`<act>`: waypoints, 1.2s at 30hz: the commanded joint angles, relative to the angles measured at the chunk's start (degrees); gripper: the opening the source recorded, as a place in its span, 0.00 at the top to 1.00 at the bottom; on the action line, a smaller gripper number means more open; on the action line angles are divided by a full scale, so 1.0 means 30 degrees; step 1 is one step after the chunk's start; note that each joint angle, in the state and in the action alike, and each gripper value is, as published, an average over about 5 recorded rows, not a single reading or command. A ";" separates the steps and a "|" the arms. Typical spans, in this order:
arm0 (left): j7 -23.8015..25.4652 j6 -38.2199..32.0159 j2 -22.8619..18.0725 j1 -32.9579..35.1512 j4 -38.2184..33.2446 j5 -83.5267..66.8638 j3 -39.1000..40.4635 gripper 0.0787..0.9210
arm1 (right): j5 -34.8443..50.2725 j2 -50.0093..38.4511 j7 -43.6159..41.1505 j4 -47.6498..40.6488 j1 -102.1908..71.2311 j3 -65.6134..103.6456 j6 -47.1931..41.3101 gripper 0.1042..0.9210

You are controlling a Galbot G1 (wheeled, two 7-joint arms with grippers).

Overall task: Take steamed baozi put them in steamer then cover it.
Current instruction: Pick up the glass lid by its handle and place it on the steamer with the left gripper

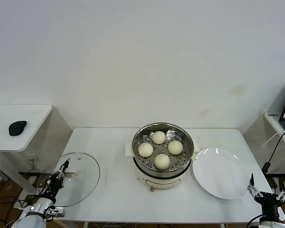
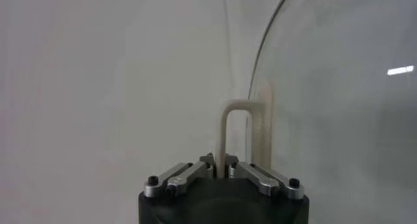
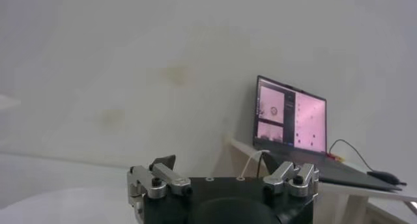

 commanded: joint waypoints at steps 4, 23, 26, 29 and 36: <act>0.2900 0.6416 0.1441 -0.0013 -0.7035 -0.4347 0.0719 0.91 | -0.0559 0.0103 -0.0043 0.0190 -0.0184 -0.0740 0.0215 0.12; 0.6957 1.2690 -0.1467 -1.0442 -0.6834 0.0124 1.2858 0.91 | -0.2564 0.0822 0.0449 -0.0968 0.0752 -0.1087 0.0875 0.12; 0.8233 1.2809 -0.2794 -1.1282 -0.6372 0.2179 1.3600 0.91 | -0.2690 0.0864 0.0462 -0.1051 0.0812 -0.1165 0.0899 0.12; 0.9377 1.2859 -0.3752 -1.1954 -0.5913 0.3561 1.4386 0.91 | -0.2836 0.0924 0.0463 -0.1155 0.0876 -0.1299 0.0918 0.12; 1.0602 1.2881 -0.5131 -1.2630 -0.4405 0.5085 1.5372 0.91 | -0.3131 0.1039 0.0452 -0.1434 0.1011 -0.1614 0.0972 0.12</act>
